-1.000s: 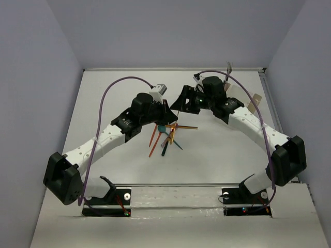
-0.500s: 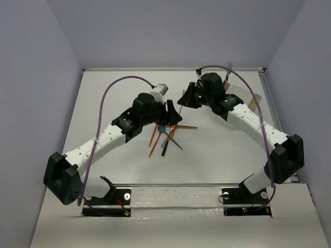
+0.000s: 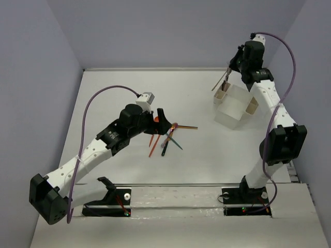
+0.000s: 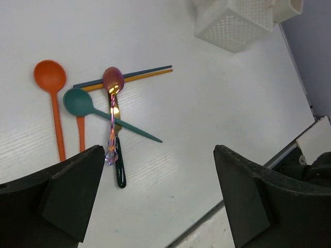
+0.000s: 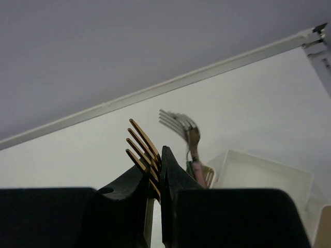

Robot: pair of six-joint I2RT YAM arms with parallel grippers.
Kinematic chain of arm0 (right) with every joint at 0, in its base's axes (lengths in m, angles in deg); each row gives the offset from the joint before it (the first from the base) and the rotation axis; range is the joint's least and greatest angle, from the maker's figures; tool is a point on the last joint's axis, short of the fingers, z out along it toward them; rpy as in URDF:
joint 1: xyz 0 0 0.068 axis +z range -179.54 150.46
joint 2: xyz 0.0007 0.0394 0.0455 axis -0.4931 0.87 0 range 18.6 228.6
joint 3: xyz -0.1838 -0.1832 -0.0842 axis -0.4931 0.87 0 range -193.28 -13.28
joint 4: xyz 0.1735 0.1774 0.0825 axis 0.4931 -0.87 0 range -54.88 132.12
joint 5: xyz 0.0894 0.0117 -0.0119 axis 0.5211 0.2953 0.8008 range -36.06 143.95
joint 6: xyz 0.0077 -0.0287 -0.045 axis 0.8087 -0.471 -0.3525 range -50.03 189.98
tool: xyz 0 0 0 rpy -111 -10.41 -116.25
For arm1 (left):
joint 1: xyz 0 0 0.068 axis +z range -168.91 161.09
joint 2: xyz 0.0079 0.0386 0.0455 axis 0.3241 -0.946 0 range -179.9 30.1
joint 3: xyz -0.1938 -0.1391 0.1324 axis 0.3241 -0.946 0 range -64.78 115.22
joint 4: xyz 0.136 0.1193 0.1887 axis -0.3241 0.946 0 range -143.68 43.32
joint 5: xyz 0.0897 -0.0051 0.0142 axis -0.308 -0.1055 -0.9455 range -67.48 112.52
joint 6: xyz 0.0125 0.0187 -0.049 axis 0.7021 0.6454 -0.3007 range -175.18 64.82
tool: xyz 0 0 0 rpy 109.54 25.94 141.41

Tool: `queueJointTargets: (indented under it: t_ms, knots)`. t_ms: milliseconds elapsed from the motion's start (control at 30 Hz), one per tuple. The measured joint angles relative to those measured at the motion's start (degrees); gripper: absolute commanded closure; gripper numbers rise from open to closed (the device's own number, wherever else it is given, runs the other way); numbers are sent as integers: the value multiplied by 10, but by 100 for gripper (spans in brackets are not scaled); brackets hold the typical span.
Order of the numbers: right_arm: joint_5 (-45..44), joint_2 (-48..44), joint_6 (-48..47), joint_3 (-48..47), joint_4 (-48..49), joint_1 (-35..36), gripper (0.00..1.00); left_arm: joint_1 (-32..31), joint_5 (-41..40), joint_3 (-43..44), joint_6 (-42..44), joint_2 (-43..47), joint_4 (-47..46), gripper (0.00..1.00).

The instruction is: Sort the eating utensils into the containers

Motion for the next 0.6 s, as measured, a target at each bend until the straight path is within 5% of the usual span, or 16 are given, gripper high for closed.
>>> queueJointTargets:
  t_ms: [600]
  knots:
    - [-106,142,-154,-103,48,-38,93,0,-101,-40,0,7,82,1]
